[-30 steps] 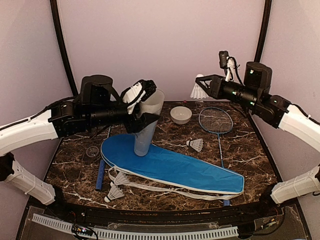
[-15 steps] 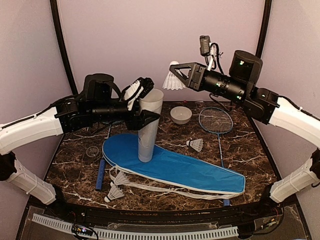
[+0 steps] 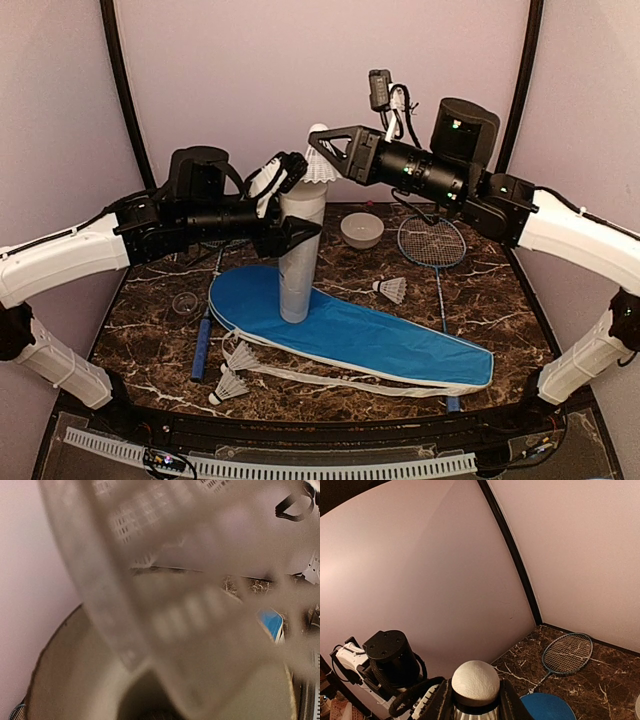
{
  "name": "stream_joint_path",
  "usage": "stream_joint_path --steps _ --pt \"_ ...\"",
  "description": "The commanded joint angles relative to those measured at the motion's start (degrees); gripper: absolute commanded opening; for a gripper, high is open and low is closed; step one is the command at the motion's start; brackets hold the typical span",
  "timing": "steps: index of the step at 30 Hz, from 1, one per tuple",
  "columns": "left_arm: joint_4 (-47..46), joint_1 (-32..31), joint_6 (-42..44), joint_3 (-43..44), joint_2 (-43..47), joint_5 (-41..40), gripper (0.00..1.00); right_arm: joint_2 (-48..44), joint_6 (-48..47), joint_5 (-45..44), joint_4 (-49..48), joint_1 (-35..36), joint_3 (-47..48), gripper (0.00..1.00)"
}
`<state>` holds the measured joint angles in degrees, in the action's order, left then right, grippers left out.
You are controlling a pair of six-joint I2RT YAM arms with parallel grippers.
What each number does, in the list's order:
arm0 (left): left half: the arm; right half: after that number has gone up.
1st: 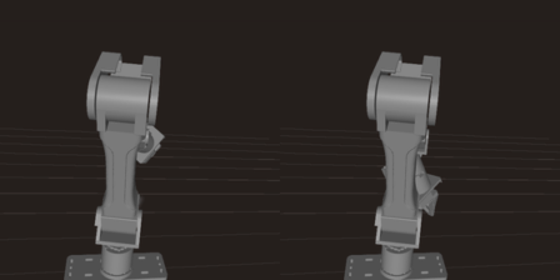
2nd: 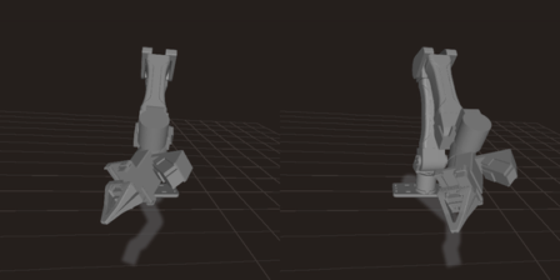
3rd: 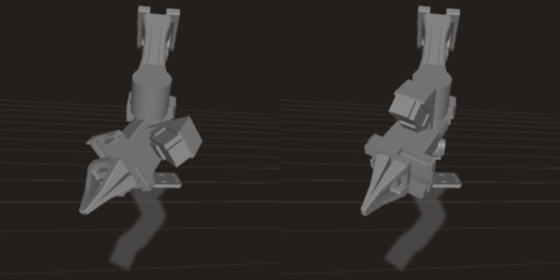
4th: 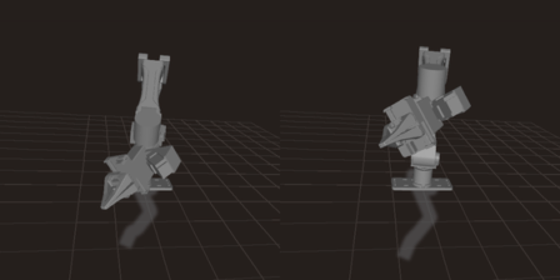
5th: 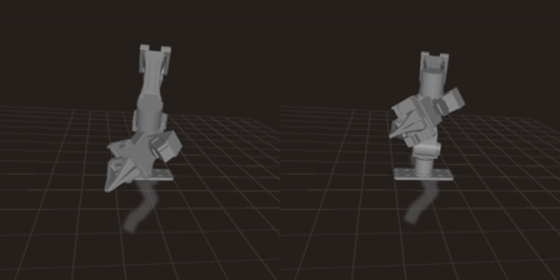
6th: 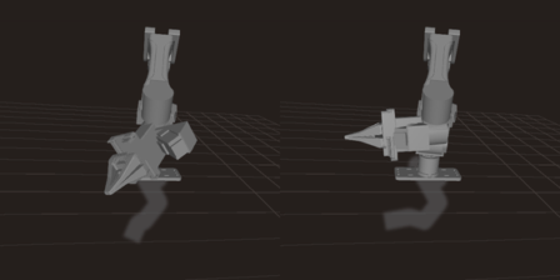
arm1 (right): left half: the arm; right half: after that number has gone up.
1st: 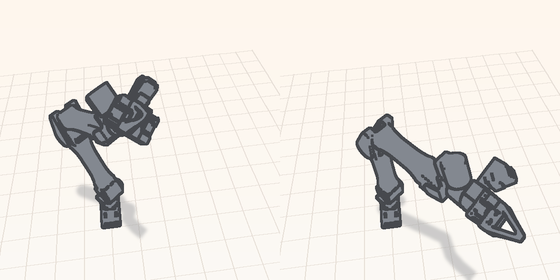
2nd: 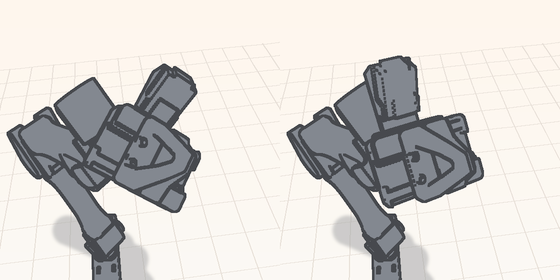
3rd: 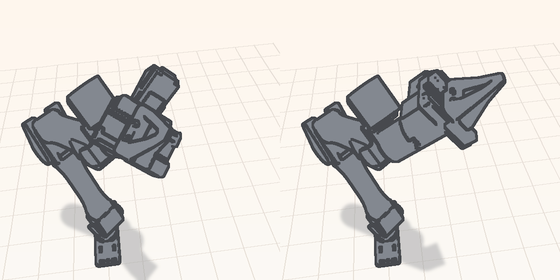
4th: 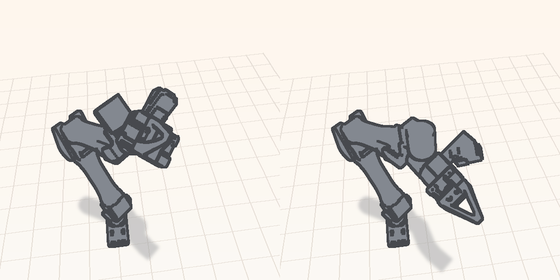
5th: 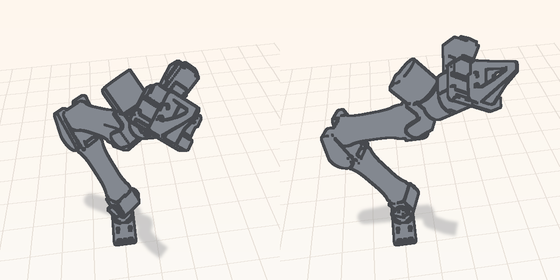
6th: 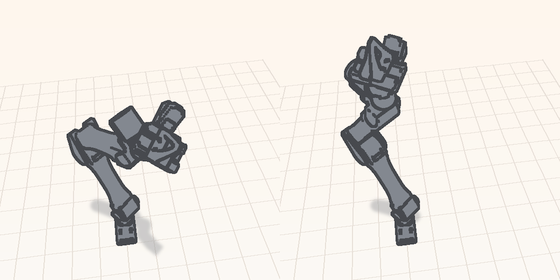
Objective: Pack up the badminton gear
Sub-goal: Place the shuttlecock in the shuttle tube.
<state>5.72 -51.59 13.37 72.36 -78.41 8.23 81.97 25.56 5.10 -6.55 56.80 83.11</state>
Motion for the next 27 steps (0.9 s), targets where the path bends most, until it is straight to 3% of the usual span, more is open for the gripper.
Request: stream_joint_path --steps 1,17,27 --pt "-2.6 0.4 -1.4 -1.5 -0.2 0.4 0.48 0.4 0.5 -1.0 -2.4 0.9 2.1 0.20" --pt "-9.2 0.8 -2.7 -6.2 0.4 -1.0 0.59 4.9 3.3 -4.0 1.9 1.0 2.1 0.19" --pt "-16.4 0.8 -3.9 -11.1 0.7 -4.3 0.89 5.1 2.8 -4.9 2.6 1.0 1.9 0.19"
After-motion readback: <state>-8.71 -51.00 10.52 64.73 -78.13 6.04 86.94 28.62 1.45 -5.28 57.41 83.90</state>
